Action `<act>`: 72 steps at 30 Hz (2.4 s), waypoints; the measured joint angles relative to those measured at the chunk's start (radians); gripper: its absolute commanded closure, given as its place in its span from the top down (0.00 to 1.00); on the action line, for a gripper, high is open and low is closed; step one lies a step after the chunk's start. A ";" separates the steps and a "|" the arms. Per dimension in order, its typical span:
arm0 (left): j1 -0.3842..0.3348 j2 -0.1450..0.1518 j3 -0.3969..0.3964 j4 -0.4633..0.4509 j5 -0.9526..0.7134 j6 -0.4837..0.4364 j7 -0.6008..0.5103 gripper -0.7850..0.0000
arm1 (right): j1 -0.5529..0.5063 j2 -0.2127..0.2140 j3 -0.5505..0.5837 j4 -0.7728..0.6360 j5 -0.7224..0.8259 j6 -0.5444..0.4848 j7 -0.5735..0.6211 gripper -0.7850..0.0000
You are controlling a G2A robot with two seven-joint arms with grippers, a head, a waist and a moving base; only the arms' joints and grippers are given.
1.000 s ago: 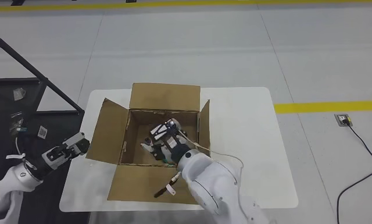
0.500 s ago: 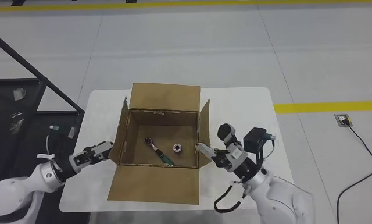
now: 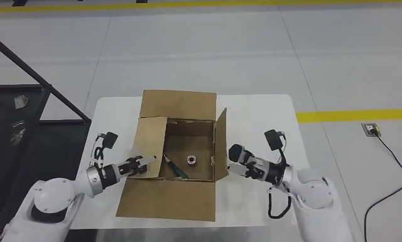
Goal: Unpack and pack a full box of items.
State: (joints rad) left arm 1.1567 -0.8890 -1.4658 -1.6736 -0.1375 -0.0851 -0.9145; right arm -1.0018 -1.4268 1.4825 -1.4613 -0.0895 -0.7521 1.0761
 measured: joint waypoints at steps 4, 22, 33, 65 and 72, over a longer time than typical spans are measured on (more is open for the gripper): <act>-0.030 -0.008 0.042 0.032 -0.002 0.019 0.029 1.00 | 0.094 0.020 -0.118 0.068 0.019 -0.025 -0.033 1.00; 0.015 0.015 -0.314 0.080 -0.422 0.024 -0.058 1.00 | 0.499 -0.038 -0.555 0.532 0.057 -0.023 -0.093 1.00; 0.050 0.037 -0.453 0.238 -0.400 0.048 -0.108 1.00 | 0.597 -0.093 -0.664 0.727 0.101 -0.077 -0.125 1.00; 0.059 0.051 -0.220 0.327 -0.310 -0.135 -0.516 1.00 | 0.672 -0.144 -0.759 0.889 0.062 -0.136 -0.198 1.00; 0.082 0.060 -0.181 0.257 -0.307 -0.193 -0.624 1.00 | 0.672 -0.144 -0.759 0.889 0.066 -0.134 -0.198 1.00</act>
State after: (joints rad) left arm 1.2387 -0.8291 -1.6472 -1.4166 -0.4443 -0.2779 -1.5381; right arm -0.3293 -1.5708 0.7230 -0.5723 -0.0232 -0.8862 0.8778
